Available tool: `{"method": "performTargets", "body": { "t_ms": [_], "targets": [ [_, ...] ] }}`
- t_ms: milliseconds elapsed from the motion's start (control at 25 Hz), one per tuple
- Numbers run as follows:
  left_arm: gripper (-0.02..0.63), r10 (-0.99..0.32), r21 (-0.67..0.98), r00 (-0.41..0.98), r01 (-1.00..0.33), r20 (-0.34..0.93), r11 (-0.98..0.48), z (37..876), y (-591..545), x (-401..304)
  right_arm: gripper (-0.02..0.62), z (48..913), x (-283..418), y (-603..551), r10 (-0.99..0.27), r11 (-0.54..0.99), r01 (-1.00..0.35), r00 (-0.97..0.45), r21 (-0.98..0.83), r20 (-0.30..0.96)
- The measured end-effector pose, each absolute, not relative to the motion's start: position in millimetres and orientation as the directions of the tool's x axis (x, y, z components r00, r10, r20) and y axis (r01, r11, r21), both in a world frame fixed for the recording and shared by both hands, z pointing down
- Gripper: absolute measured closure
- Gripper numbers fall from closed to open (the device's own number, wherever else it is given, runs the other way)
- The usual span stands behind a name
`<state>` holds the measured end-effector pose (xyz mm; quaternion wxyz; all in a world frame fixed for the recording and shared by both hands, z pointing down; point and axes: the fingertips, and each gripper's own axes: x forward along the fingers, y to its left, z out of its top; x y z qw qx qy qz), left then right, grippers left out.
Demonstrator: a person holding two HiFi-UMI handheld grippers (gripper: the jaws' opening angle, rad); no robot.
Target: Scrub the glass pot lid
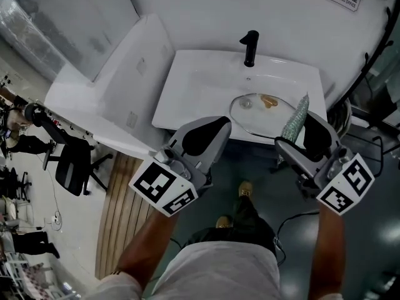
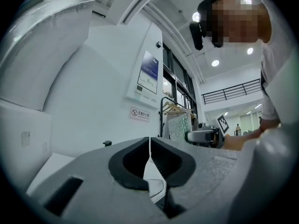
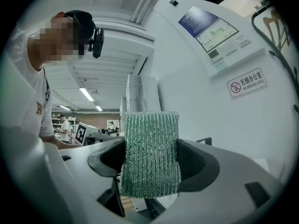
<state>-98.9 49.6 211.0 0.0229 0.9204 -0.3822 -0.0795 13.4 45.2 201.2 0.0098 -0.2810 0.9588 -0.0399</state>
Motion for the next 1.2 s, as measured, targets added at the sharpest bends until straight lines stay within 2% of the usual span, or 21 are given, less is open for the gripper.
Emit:
{"method": "performTargets", "body": {
  "t_ms": [720,1120,1200],
  "targets": [
    [0.583,-0.773,0.135,0.635,-0.766,0.005,-0.628,257,-98,-90,0.258,244,27,-96,-0.423,0.900,-0.434,-0.892,-0.043,0.160],
    [0.580,-0.772,0.196,0.615,-0.786,0.159,-0.586,307,-161,-84,0.258,303,30,-152,-0.179,0.977,-0.212,-0.896,-0.037,0.407],
    [0.562,-0.762,0.212,0.618,-0.785,0.193,-0.582,319,-167,-84,0.258,315,28,-158,-0.126,0.985,-0.165,-0.883,-0.047,0.452]
  ]
}}
